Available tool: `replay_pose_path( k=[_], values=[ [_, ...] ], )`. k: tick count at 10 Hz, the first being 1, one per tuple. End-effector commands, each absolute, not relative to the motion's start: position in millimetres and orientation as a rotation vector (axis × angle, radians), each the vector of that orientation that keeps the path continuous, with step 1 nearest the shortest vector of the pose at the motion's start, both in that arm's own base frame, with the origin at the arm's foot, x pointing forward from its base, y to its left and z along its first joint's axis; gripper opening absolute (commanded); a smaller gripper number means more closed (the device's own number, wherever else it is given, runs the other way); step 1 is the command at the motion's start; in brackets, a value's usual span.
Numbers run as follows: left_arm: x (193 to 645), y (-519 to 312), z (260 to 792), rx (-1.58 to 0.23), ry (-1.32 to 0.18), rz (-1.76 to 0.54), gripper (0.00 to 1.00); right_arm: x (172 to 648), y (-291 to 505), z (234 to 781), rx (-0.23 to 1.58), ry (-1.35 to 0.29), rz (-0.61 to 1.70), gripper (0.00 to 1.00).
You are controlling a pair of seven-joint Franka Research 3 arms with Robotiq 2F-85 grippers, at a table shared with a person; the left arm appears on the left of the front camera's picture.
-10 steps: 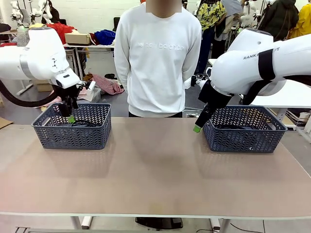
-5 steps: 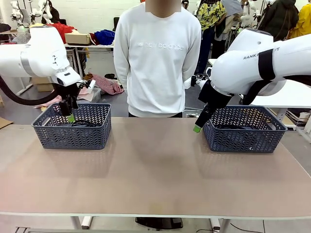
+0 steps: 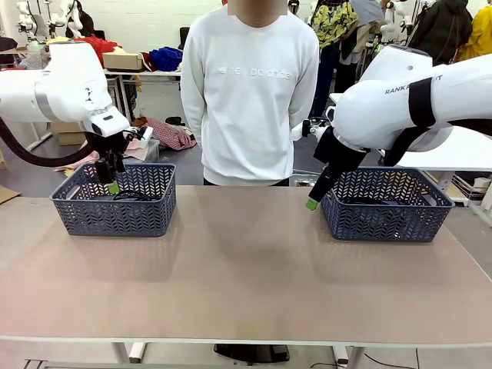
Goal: Organize the cables according to human instructions.
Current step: Pick up a bundle of cables and place it in the basket indicated by the human.
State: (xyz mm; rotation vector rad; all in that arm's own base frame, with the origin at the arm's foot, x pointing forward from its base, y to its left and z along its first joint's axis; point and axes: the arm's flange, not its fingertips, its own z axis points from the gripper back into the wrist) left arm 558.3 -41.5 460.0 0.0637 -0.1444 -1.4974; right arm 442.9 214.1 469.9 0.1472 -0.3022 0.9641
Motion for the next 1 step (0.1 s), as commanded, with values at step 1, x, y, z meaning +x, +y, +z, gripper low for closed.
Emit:
replay_pose_path(
  k=[1],
  values=[
    [558.8, -37.3, 461.0, 0.068, -0.148, -1.51, 1.0, 442.8, 214.3, 471.1, 0.146, -0.307, 0.97, 1.0]
  ],
)
